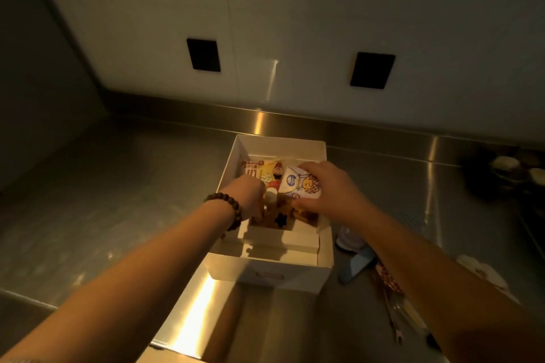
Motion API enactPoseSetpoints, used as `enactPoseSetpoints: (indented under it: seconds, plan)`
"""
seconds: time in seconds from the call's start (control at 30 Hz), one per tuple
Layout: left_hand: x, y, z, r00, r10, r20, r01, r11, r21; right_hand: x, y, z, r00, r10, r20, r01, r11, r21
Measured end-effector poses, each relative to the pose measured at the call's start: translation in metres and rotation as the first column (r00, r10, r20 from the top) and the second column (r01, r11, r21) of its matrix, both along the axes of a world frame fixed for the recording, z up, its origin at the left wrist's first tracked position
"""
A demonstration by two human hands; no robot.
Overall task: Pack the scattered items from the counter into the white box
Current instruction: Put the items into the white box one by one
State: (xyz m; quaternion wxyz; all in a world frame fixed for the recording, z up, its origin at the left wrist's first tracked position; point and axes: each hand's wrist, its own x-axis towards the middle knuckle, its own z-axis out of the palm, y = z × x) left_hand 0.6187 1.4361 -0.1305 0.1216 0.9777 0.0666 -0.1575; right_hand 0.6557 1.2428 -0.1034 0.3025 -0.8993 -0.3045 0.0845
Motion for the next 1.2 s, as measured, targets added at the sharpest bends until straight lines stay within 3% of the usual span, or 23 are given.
enactPoseSetpoints:
  seconds: [0.33, 0.43, 0.57, 0.63, 0.73, 0.87, 1.03, 1.2]
  plan:
    - [-0.003, 0.007, -0.013, 0.999, 0.035, 0.010, -0.035, 0.998, -0.057, 0.011, 0.016, -0.013, 0.996, 0.091, 0.017, -0.087, 0.978, -0.192]
    - [-0.007, 0.019, -0.003, 0.980, 0.039, 0.197, -0.019, 0.995, -0.102, 0.015, 0.024, -0.017, 0.984, 0.176, 0.029, -0.157, 0.934, -0.321]
    - [-0.018, 0.045, -0.002, 0.859, 0.046, 0.510, -0.007, 0.997, -0.077, 0.010, 0.045, -0.037, 0.992, 0.059, -0.113, -0.098, 0.923, -0.373]
    - [-0.026, 0.055, -0.011, 0.885, 0.053, 0.462, -0.020, 0.997, -0.076, 0.012, 0.058, -0.053, 0.992, -0.020, -0.128, -0.041, 0.888, -0.457]
    - [-0.035, 0.059, -0.028, 0.949, 0.145, 0.282, -0.069, 0.963, -0.261, 0.012, 0.066, -0.064, 0.965, -0.230, -0.122, 0.127, 0.824, -0.552]
    - [-0.036, 0.057, -0.038, 0.937, 0.235, 0.259, -0.108, 0.899, -0.425, 0.009, 0.062, -0.071, 0.984, -0.175, 0.034, 0.169, 0.856, -0.488]
    - [-0.034, 0.053, -0.041, 0.917, 0.296, 0.267, -0.122, 0.847, -0.517, 0.000, 0.062, -0.069, 0.992, -0.101, -0.077, 0.071, 0.945, -0.319]
    - [-0.034, 0.053, -0.043, 0.907, 0.304, 0.291, -0.116, 0.845, -0.522, 0.005, 0.070, -0.077, 0.986, -0.158, 0.050, 0.163, 0.881, -0.445]
